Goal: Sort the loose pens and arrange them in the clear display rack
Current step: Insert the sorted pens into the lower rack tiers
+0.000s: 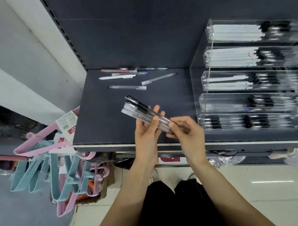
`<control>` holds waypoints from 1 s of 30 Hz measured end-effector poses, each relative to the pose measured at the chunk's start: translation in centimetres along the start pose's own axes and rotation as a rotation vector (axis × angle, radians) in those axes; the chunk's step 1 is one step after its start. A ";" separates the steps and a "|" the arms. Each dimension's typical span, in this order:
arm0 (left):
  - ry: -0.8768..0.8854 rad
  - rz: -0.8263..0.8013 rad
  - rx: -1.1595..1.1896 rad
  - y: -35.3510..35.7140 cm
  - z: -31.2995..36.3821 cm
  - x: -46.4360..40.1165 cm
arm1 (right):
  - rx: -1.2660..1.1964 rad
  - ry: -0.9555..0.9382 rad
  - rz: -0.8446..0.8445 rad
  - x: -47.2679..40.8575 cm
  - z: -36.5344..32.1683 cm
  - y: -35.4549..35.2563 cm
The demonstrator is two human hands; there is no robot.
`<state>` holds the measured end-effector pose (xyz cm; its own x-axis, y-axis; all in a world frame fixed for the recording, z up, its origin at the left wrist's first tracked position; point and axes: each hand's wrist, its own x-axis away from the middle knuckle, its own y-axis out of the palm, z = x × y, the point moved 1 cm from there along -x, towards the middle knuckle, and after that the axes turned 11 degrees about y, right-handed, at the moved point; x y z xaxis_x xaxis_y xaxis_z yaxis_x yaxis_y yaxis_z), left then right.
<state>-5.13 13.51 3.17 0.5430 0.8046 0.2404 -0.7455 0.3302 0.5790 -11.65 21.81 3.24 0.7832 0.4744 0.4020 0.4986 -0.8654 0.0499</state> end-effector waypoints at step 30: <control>-0.003 0.384 -0.262 9.6 -11.7 7.8 | 1.105 -0.618 -0.018 -8.0 -5.3 -29.0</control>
<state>-12.57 28.77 1.52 0.2089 0.8919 0.4011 -0.9653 0.1223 0.2308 -34.32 42.30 3.39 0.6669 0.7387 -0.0981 0.3213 -0.4039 -0.8565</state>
